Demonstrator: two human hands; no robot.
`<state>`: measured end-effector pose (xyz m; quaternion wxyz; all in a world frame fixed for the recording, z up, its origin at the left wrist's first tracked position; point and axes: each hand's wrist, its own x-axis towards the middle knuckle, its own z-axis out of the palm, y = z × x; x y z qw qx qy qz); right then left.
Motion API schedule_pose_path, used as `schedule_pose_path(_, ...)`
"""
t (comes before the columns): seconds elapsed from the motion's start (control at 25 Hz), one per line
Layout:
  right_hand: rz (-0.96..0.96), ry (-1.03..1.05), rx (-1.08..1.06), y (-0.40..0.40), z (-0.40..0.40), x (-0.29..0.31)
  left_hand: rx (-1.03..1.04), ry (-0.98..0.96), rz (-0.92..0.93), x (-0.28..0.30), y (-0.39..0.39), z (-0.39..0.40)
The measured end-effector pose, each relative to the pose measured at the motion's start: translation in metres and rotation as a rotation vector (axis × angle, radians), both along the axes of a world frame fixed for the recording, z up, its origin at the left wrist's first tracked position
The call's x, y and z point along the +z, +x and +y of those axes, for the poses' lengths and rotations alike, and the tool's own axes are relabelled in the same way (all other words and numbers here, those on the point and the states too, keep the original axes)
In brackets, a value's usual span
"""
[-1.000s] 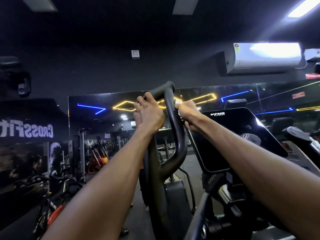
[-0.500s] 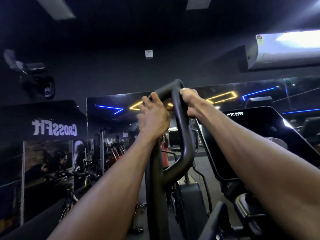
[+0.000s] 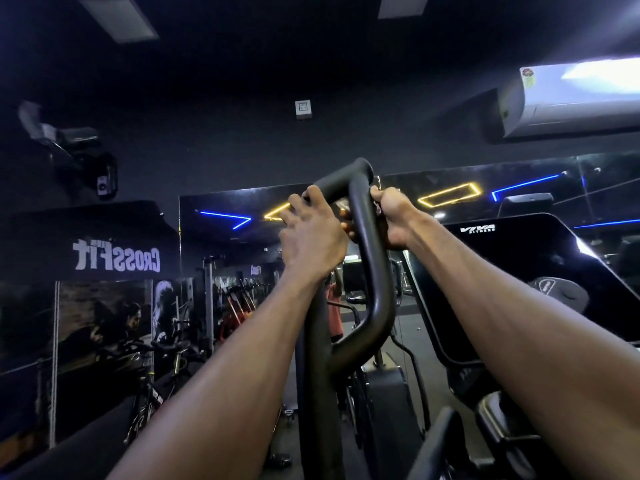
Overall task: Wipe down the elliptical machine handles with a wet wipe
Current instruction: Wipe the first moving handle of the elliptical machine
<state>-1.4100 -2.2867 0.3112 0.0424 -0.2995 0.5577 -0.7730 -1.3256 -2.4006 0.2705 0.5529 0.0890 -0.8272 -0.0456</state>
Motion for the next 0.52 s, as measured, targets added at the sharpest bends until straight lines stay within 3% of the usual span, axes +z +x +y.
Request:
schedule_pose_path(0.12, 0.003, -0.039, -0.052, 0.004, -0.013, 0.033, -0.019, 0.012, 0.006, 0.002, 0.000, 0.000)
schedule_pose_path(0.24, 0.046, -0.003, -0.122, 0.002, -0.016, 0.018, -0.029, 0.032, 0.000, 0.000, 0.002, 0.001)
schedule_pose_path(0.36, 0.022, 0.023, -0.002, 0.000, -0.008, -0.009, 0.001, 0.012, 0.006, -0.001, 0.001, 0.002)
schedule_pose_path(0.52, -0.020, -0.106, 0.000, 0.006, -0.018, 0.018, -0.017, 0.030, 0.005, 0.001, 0.001, 0.002)
